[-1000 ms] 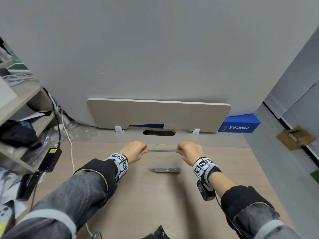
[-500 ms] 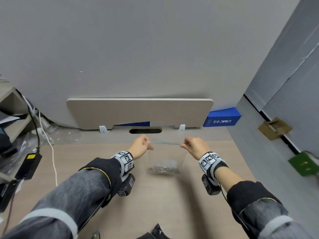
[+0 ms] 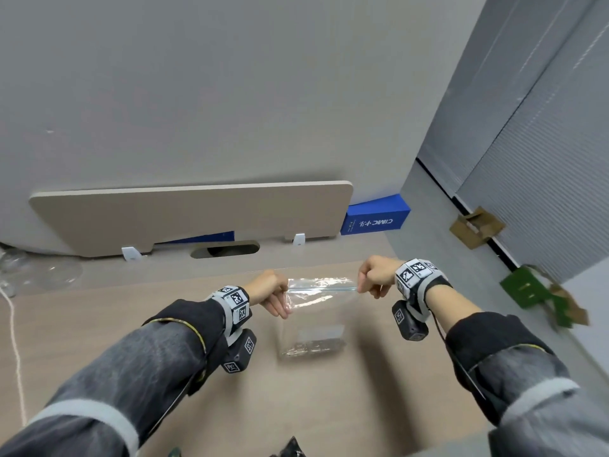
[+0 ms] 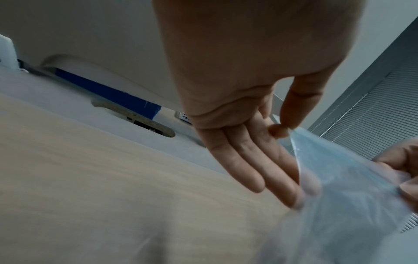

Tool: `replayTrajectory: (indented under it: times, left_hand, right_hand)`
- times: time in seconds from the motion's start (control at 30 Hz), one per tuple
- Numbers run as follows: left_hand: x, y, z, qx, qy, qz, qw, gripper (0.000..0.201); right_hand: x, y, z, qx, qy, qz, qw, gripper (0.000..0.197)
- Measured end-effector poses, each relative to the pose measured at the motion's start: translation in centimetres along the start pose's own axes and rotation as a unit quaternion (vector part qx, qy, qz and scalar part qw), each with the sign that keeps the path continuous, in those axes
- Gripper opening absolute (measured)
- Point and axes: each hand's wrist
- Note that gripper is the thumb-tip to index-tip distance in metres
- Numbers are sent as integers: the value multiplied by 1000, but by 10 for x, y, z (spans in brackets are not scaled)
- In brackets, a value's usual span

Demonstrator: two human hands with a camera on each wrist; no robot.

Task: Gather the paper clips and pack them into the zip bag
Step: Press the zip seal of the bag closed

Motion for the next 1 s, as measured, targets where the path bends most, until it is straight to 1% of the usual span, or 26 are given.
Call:
replayTrajectory:
  times: [0.07, 0.13, 0.2, 0.27, 0.3, 0.33, 0.4, 0.43, 0.47, 0.53, 0.57, 0.6, 0.63, 0.7, 0.77, 0.83, 0.9, 1.0]
  left_hand:
    - [-3, 8, 18, -3, 46, 25, 999, 24]
    - [-4, 10, 39, -1, 96, 70, 993, 14]
    - [-4, 10, 60, -4, 174, 127, 977, 12]
    - [-3, 5, 76, -10, 249, 165, 954, 8]
    - [-6, 4, 81, -14, 263, 184, 947, 7]
    - [-10, -1, 88, -15, 261, 206, 943, 6]
    - [-24, -9, 94, -11, 229, 267, 936, 6]
    - [-33, -14, 97, -3, 204, 312, 928, 6]
    - [-42, -21, 100, -1, 178, 364, 914, 10]
    - [-59, -36, 108, -8, 112, 473, 874, 30]
    - [-68, -42, 112, -8, 75, 516, 853, 41]
    - [-74, -50, 118, -6, 43, 547, 836, 51]
    - [-79, -55, 123, 4, 16, 565, 825, 59]
    - [-82, -61, 134, 46, -26, 568, 821, 69]
    - [-82, -67, 142, 93, -62, 556, 824, 72]
    - [-81, -69, 147, 120, -80, 561, 815, 75]
    - [-80, -72, 149, 128, -82, 568, 809, 77]
    - [-78, -71, 149, 126, -75, 557, 818, 72]
  right_hand:
    - [12, 6, 9, -12, 14, -6, 1000, 6]
    - [15, 9, 23, -21, 51, -29, 998, 7]
    - [13, 13, 40, -15, 123, -68, 990, 8]
    - [5, 20, 59, 1, 201, -76, 977, 11]
    - [-1, 25, 67, 10, 221, -66, 973, 13]
    - [-9, 30, 74, 17, 225, -60, 972, 13]
    - [-30, 42, 81, 24, 212, -78, 974, 12]
    - [-43, 46, 83, 28, 201, -103, 974, 14]
    - [-56, 51, 85, 37, 188, -136, 972, 19]
    - [-83, 58, 91, 61, 139, -198, 968, 31]
    - [-94, 61, 95, 67, 103, -222, 967, 37]
    - [-104, 66, 102, 66, 63, -238, 967, 46]
    - [-110, 70, 108, 59, 25, -247, 967, 56]
    - [-117, 75, 119, 36, -29, -256, 965, 69]
    - [-121, 79, 127, 15, -54, -262, 964, 72]
    - [-124, 81, 132, 6, -63, -268, 961, 75]
    - [-125, 83, 135, 4, -66, -268, 961, 76]
    - [-122, 85, 135, 16, -52, -271, 961, 74]
Point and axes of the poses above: each hand's wrist, its own z-axis towards the middle knuckle, its own x-axis out of the back of the hand, y = z × x, and after that the axes turned 10 degrees about -y, right-handed
